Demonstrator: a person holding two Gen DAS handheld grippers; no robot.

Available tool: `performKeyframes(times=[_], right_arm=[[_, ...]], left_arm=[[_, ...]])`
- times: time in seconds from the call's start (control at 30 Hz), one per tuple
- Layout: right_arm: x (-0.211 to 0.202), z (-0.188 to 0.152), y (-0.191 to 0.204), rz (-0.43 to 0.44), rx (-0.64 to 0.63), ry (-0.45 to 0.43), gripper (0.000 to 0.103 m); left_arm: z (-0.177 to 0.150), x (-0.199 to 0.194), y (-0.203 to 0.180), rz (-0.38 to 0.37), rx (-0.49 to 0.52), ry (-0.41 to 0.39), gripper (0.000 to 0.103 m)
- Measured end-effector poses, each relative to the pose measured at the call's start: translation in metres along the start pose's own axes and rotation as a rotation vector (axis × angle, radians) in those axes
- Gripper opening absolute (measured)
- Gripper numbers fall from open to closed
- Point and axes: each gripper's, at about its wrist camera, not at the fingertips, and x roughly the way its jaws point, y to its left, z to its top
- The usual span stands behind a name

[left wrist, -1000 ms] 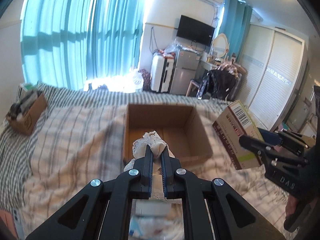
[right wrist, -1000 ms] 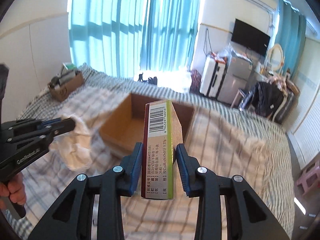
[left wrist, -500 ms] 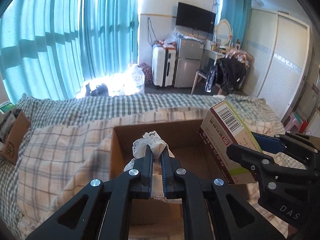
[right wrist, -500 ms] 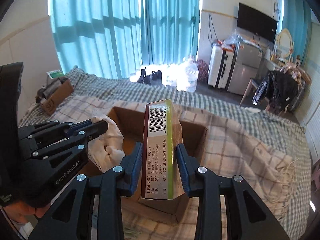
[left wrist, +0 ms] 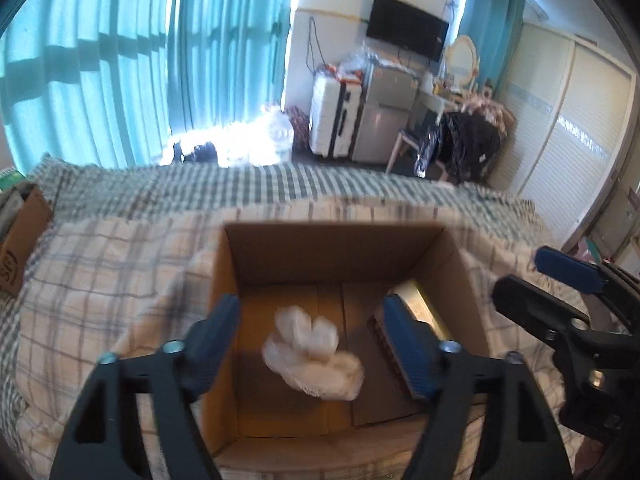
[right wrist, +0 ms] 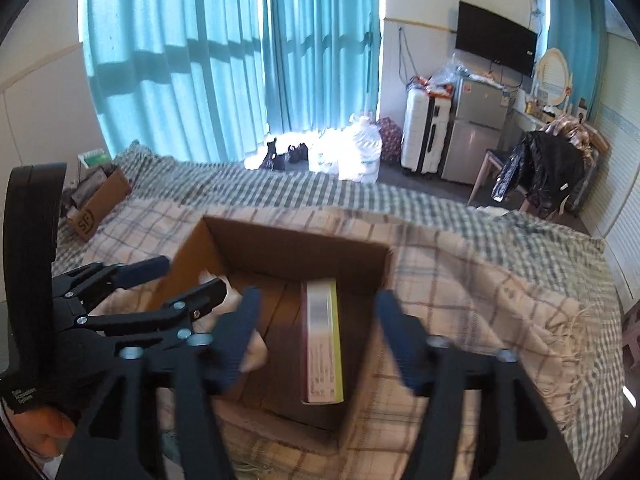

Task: Organize objects
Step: 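Carry both items over the cardboard box and open both grippers to drop them, then move both grippers back to the pile of items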

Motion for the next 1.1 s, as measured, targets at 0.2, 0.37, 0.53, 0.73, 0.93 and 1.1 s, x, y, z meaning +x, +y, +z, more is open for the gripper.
performKeyframes(times=[0.2,0.37,0.53,0.73,0.93,1.1], right_arm=[[-0.088,0.014,0.003,-0.032,0.007,-0.097,0.075],[-0.163,0.001,0.023,-0.036,-0.028,-0.169,0.084],[-0.203,-0.03,0.048,-0.06,-0.062,-0.184,0.103],[-0.2,-0.092,0.079,-0.033,-0.096,-0.174,0.103],[-0.118,-0.16,0.09,0.055,-0.077,0.024,0.103],[-0.083,-0.194,0.101,0.103,-0.126,0.133,0.103]], left_arm=[[0.007,-0.083,0.003,0.038,0.012,-0.077,0.097],[-0.01,-0.152,0.017,0.036,0.002,-0.15,0.103],[-0.052,-0.194,0.04,0.081,-0.017,-0.145,0.103],[-0.127,-0.202,0.065,0.154,-0.095,-0.084,0.103],[-0.193,-0.173,0.073,0.179,-0.151,-0.019,0.103],[-0.217,-0.15,0.063,0.172,-0.088,0.055,0.103]])
